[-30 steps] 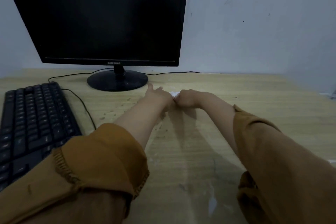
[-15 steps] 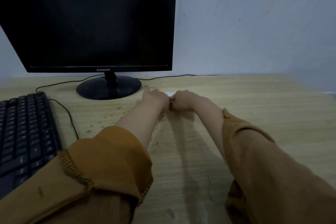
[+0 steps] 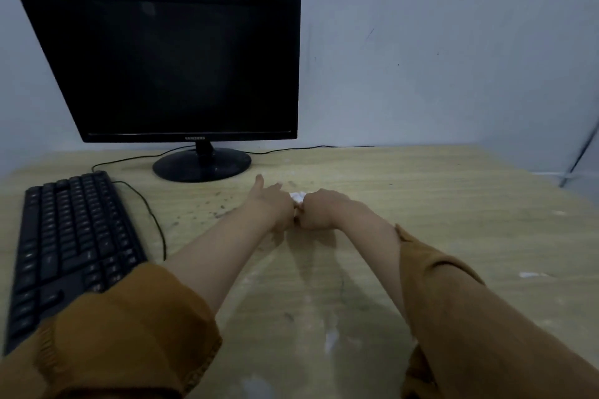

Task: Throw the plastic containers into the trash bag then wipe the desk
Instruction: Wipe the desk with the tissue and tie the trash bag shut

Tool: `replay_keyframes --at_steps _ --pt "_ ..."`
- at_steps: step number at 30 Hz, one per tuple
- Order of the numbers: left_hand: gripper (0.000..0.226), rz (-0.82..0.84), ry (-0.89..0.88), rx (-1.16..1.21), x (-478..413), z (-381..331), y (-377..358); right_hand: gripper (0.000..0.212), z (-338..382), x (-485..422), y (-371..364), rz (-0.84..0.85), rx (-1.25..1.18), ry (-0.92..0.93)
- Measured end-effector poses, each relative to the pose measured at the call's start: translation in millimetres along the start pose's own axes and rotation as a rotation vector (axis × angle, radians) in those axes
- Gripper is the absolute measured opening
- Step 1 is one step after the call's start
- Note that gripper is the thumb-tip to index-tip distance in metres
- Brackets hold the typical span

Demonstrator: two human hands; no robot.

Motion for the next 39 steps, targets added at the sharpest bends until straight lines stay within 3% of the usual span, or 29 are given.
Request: replay_keyframes --at_steps 7,11,15,20,27,39 --pt "0.043 0.056 -0.085 -0.044 51.2 17.1 -5.7 0.049 31.9 49.8 4.7 0.043 -0.187 0.152" --pt "0.046 0.061 -0.119 0.067 74.7 31.2 -18.1 0.013 39.5 58.9 2.7 0.112 -0.161 0.17" --pt "0.049 0.022 -0.122 0.024 73.3 35.4 -29.0 0.055 38.8 50.1 0.6 0.133 -0.154 0.184" --pt "0.051 0.019 -0.053 -0.032 53.5 54.1 -43.6 0.073 45.7 20.3 -9.7 0.119 -0.183 0.142" --pt "0.065 0.055 0.06 0.018 19.8 100.5 -62.0 0.067 74.2 -46.0 -3.6 0.088 -0.235 0.19" --pt "0.068 0.064 0.143 -0.011 -28.1 120.1 -63.1 0.06 68.3 -98.7 -1.2 0.141 -0.248 0.069"
Point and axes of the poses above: each hand's wrist, its own x-axis away from the middle knuckle, its own y-axis out of the back of the hand, z = x × y, the point moved 3 cm from there along -x, towards the middle knuckle, and after that the axes turned 6 degrees about -z, right-handed, at the moved point
